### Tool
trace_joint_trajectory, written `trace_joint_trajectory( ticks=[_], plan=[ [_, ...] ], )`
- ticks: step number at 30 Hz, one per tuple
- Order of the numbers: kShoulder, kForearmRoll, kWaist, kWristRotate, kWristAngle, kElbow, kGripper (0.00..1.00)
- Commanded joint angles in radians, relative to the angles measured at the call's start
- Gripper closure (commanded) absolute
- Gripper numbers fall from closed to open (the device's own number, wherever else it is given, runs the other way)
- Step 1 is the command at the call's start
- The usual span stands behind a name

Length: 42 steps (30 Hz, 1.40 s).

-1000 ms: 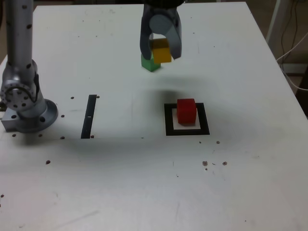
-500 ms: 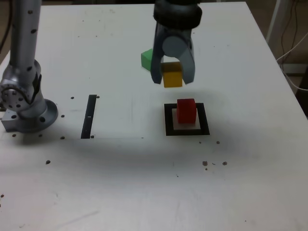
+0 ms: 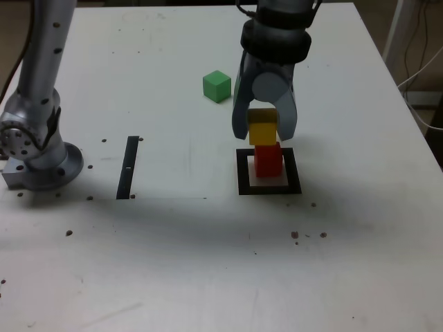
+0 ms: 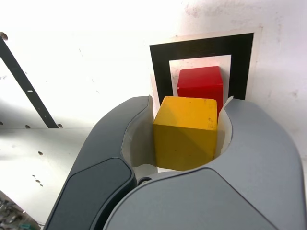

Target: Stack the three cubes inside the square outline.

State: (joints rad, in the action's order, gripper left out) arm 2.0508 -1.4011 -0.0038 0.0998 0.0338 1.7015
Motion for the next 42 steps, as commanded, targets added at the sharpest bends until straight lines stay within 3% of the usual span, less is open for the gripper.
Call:
trace_joint_trajectory(
  ticks=[1, 16, 18, 22, 25, 37, 42],
  plan=[
    [0.010, -0.001, -0.003, -0.003, 0.003, 0.007, 0.70],
    [0.055, 0.010, -0.004, -0.003, 0.013, 0.026, 0.67],
    [0.057, 0.013, -0.004, -0.001, 0.013, 0.025, 0.54],
    [0.058, 0.017, -0.004, 0.004, 0.013, 0.022, 0.15],
    [0.058, 0.018, -0.004, 0.005, 0.015, 0.019, 0.02],
    [0.053, 0.017, -0.001, 0.006, 0.017, 0.006, 0.01],
    [0.024, 0.009, 0.005, 0.007, -0.003, 0.000, 0.01]
  ],
)
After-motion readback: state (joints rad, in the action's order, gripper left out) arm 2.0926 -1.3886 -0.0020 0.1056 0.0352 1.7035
